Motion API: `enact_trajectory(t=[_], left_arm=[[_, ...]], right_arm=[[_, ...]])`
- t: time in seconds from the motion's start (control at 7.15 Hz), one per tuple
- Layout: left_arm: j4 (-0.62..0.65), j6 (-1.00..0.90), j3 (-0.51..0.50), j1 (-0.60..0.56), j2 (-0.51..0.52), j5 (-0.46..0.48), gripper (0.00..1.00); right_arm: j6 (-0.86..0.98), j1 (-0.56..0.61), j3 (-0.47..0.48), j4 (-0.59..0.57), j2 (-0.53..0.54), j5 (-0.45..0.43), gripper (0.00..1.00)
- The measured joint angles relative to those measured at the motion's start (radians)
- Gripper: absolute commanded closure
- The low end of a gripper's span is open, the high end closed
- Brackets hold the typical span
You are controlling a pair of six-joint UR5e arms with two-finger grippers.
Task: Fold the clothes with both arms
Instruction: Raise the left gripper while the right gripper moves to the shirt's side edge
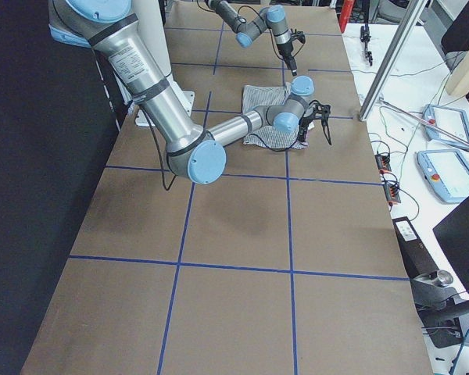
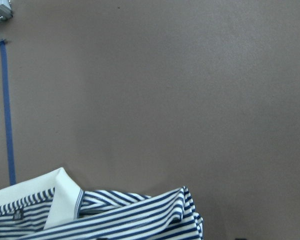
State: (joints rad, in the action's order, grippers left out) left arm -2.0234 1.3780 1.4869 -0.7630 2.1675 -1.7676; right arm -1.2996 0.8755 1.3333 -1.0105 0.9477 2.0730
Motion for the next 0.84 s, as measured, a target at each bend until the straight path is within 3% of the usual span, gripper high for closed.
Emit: enact_trajectory(t=[0.42, 0.84], left_arm=[[0.009, 0.004, 0.059, -0.004, -0.008, -0.001, 0.0], [0.035, 0.021, 0.119, -0.004, -0.012, 0.0, 0.0]], right_arm=[[-0.062, -0.038, 0.178, -0.009, 0.129, 0.036, 0.0], [-0.143, -0.191, 0.379, -0.039, 0.298, -0.056, 0.0]])
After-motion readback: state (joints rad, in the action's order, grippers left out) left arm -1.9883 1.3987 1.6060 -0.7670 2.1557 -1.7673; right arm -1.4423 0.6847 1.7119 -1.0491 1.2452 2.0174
